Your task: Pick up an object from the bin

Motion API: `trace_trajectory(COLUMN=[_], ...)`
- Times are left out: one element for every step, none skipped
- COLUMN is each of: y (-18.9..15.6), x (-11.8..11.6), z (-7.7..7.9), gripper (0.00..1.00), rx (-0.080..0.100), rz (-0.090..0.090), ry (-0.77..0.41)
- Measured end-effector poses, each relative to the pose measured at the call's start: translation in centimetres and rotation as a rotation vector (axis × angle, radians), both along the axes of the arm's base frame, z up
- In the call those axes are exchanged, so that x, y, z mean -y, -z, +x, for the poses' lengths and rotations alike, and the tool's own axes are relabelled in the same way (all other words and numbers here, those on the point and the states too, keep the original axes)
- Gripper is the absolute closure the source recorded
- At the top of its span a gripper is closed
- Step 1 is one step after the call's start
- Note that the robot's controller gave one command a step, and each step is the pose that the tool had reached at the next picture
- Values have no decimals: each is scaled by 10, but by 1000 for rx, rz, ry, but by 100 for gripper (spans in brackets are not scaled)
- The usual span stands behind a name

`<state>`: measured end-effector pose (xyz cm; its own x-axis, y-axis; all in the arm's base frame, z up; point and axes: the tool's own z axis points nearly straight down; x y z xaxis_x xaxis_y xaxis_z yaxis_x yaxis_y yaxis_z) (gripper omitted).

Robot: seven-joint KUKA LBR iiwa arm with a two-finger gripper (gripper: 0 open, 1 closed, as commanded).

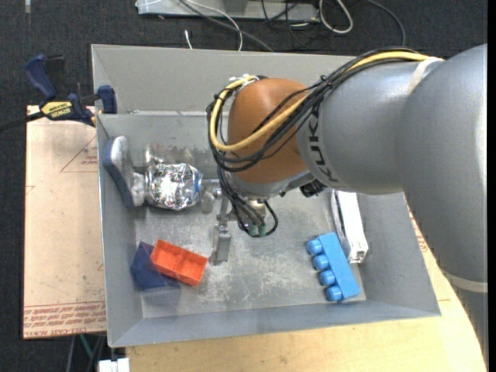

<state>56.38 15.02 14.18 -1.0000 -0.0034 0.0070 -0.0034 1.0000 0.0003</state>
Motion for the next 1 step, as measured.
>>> trace_trajectory(y=[-4], x=[1], z=[2], gripper=[0], rx=[7], rz=[1], ry=[4])
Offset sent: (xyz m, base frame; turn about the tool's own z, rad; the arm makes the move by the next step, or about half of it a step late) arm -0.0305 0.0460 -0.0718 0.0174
